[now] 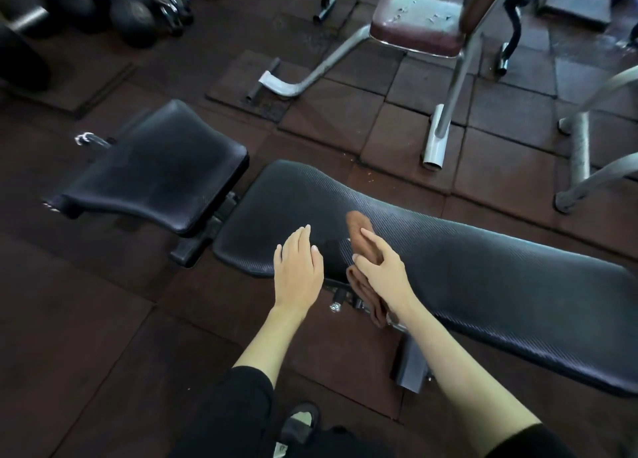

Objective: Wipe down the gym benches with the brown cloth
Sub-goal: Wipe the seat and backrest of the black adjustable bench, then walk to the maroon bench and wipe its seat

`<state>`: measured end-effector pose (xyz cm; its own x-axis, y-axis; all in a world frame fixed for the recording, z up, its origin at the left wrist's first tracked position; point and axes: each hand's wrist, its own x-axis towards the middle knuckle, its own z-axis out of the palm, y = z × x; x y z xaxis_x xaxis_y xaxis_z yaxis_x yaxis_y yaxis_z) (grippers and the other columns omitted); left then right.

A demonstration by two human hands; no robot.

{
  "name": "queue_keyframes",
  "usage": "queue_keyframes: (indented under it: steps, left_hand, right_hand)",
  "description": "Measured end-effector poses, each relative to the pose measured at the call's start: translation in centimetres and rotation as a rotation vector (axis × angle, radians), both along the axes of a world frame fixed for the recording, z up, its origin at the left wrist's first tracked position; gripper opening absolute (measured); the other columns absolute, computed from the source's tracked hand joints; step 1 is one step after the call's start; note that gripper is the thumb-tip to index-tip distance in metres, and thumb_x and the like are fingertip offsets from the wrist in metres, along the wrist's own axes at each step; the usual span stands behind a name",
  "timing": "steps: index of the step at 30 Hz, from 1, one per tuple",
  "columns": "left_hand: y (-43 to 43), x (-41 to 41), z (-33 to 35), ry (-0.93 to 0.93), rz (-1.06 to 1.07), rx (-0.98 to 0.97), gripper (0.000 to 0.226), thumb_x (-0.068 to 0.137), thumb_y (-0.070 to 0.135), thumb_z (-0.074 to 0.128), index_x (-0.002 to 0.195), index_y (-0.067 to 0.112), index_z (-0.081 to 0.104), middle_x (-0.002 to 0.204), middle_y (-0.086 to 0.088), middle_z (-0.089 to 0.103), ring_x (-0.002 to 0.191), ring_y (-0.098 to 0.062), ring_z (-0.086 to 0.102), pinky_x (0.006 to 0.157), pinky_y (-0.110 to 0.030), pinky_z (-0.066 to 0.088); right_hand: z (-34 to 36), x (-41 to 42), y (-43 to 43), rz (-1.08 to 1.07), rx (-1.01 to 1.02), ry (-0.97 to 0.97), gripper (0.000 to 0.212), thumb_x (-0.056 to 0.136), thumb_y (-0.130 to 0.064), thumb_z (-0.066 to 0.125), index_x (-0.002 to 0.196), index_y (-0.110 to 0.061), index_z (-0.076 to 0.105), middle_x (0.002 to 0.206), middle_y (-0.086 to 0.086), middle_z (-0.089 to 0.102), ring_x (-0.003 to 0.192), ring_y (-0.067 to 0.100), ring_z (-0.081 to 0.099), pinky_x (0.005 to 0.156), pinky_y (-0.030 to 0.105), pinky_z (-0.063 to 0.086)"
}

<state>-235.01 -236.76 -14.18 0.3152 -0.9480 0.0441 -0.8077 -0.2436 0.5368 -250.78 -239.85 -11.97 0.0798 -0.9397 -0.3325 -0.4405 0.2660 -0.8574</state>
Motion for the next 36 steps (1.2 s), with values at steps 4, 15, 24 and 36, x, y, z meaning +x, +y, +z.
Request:
queue_keyframes:
  steps: [4, 15, 24, 36]
  left_hand:
    - [1.7, 1.9, 4.4, -0.059, 0.01, -0.009, 0.048, 0.092, 0.028, 0.026, 0.128, 0.011, 0.053, 0.122, -0.003, 0.06, 0.117, -0.02, 0.053, 0.101, -0.041, 0.04]
    - [8.9, 9.1, 16.6, -0.139, 0.135, 0.0, 0.037, 0.097, 0.024, 0.04, 0.13, 0.013, 0.053, 0.129, -0.002, 0.058, 0.122, -0.02, 0.049, 0.099, -0.037, 0.036]
    - [14.5, 18.1, 21.6, -0.238, 0.243, 0.188, 0.043, 0.094, 0.03, 0.04, 0.134, 0.014, 0.043, 0.126, -0.005, 0.057, 0.115, -0.026, 0.052, 0.092, -0.039, 0.039]
    - [19.1, 32.9, 22.7, -0.256, 0.341, 0.196, 0.032, 0.095, 0.028, 0.039, 0.121, 0.019, 0.057, 0.121, 0.002, 0.059, 0.112, -0.021, 0.052, 0.089, -0.035, 0.039]
  right_hand:
    - [4.0, 1.8, 1.0, 0.056, -0.018, -0.068, 0.048, 0.086, -0.024, 0.065, 0.131, -0.037, 0.054, 0.128, -0.011, 0.06, 0.112, 0.003, 0.057, 0.101, 0.026, 0.043]
    - [16.0, 8.7, 6.0, 0.302, -0.073, -0.175, 0.047, 0.088, -0.025, 0.066, 0.132, -0.033, 0.054, 0.124, -0.019, 0.055, 0.103, -0.012, 0.051, 0.076, -0.006, 0.034]
    - [19.8, 18.1, 9.4, 0.452, -0.09, -0.194, 0.044, 0.086, -0.021, 0.067, 0.127, -0.034, 0.058, 0.117, -0.016, 0.062, 0.097, -0.016, 0.054, 0.078, -0.003, 0.037]
    - [20.4, 32.8, 10.8, 0.572, -0.126, -0.199, 0.046, 0.085, -0.023, 0.069, 0.128, -0.036, 0.058, 0.126, -0.012, 0.059, 0.114, -0.002, 0.054, 0.089, 0.006, 0.036]
